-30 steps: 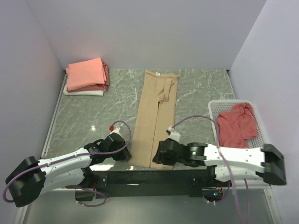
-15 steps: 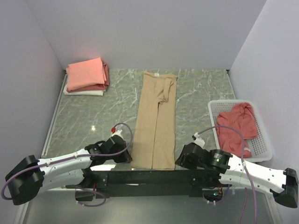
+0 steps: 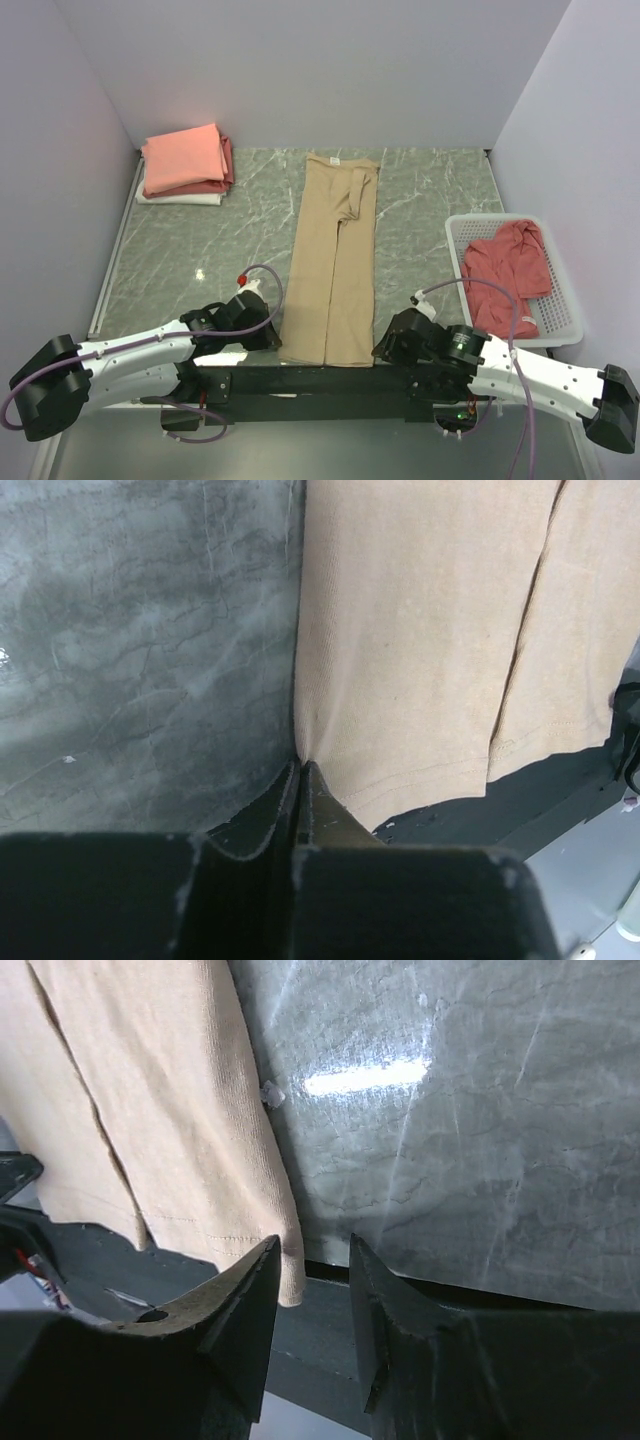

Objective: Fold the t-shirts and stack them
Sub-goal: Fold the tshirt

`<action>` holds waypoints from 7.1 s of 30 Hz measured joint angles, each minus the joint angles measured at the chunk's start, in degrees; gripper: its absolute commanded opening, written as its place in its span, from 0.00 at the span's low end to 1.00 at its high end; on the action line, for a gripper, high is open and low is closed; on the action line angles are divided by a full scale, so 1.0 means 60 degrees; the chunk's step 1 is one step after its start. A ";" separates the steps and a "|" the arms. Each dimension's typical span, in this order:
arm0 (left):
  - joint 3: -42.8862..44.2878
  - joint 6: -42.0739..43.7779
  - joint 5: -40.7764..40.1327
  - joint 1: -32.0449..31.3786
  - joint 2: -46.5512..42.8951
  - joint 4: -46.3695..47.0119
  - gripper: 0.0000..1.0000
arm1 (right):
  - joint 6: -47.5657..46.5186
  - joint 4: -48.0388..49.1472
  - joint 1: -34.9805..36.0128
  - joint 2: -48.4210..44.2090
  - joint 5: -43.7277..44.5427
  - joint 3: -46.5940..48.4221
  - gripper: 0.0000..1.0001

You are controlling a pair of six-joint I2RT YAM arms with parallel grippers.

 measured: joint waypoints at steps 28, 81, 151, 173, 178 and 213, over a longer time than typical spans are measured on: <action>-0.0565 -0.1268 0.0229 -0.0412 -0.1202 -0.0503 0.29 | -0.0131 0.1191 0.0018 0.0532 -0.1249 -0.0346 0.33; 0.8484 0.1100 -0.0849 0.3173 0.7825 0.0561 0.00 | -0.5421 0.2918 -0.6142 0.8440 -0.0299 0.6885 0.00; 1.1708 0.2182 0.1716 0.4881 1.1981 0.1719 0.05 | -0.6218 0.4022 -0.6805 1.4622 -0.3683 1.1479 0.23; 0.7224 0.1118 0.0648 0.4878 0.9180 0.3351 0.04 | -0.5843 0.5060 -0.5348 1.3362 -0.2889 0.9413 0.18; 0.6087 0.1115 0.0532 0.4878 0.8284 0.3468 0.04 | -0.5257 0.5548 -0.4495 1.2586 -0.2667 0.8200 0.17; 0.5264 0.1588 0.0546 0.5187 0.7406 0.3147 0.04 | -0.5661 0.7635 -0.8196 1.1806 -0.6207 0.5778 0.15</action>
